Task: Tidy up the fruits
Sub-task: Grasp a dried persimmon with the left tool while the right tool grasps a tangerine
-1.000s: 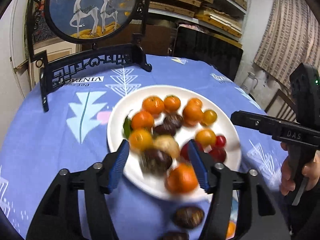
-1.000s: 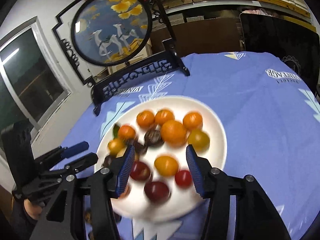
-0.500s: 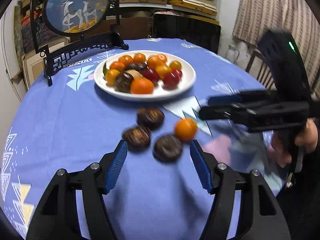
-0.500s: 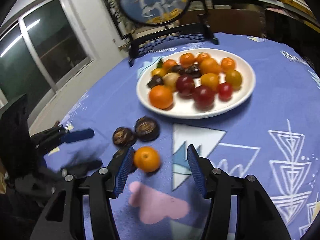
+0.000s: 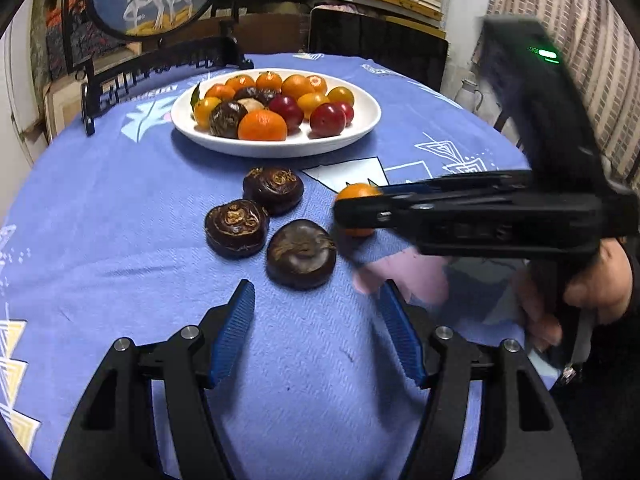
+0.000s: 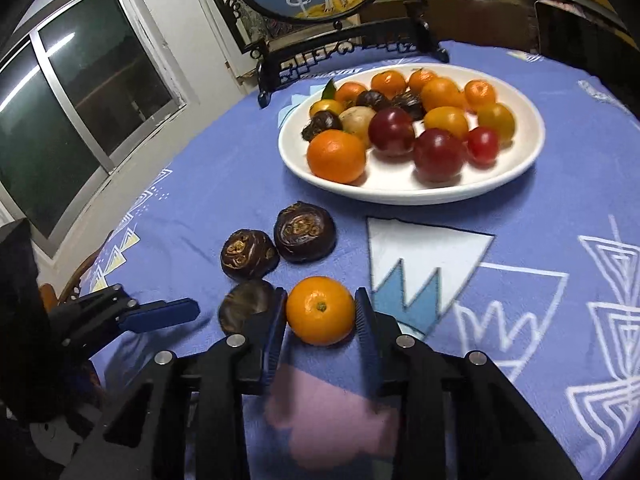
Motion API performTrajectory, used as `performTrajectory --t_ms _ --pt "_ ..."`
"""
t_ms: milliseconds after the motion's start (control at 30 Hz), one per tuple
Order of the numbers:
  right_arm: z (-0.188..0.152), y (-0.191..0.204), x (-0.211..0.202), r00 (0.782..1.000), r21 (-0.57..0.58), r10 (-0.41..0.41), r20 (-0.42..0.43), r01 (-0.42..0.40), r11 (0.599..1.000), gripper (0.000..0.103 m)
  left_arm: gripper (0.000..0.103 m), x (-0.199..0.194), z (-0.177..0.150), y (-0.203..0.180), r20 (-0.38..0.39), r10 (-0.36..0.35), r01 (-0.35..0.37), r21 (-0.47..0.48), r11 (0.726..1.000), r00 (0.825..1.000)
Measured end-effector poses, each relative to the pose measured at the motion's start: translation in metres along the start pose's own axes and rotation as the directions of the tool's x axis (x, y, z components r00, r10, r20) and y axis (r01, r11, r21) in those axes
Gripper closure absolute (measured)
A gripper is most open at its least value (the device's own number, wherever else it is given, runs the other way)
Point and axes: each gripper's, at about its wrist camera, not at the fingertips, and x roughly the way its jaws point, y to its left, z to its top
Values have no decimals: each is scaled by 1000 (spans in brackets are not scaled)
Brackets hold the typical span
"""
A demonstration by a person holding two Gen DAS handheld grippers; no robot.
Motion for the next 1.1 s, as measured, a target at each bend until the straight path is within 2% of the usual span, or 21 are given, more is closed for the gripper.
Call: performTrajectory --t_ms 200,400,567,667,900,1100 --pt "-5 -28 -47 990 63 -39 133 31 998 68 40 17 15 -6 -40 31 -31 -4 1000 999" --pt "-19 -54 -51 990 122 -37 135 21 992 68 43 34 24 -6 -92 54 -56 -10 998 994" --pt "-25 -54 -51 991 119 -25 134 9 993 68 60 35 30 -2 -120 78 -84 -44 996 990" --pt "-26 -52 -53 990 115 -25 139 9 993 68 62 34 31 4 -128 59 -70 -82 994 990" --pt "-30 -55 -54 991 127 -26 131 9 992 68 62 22 25 8 -75 41 -50 -121 991 996" --pt "-32 -58 -57 990 140 -17 138 -2 990 68 62 -5 23 -2 1 51 -51 -76 996 999"
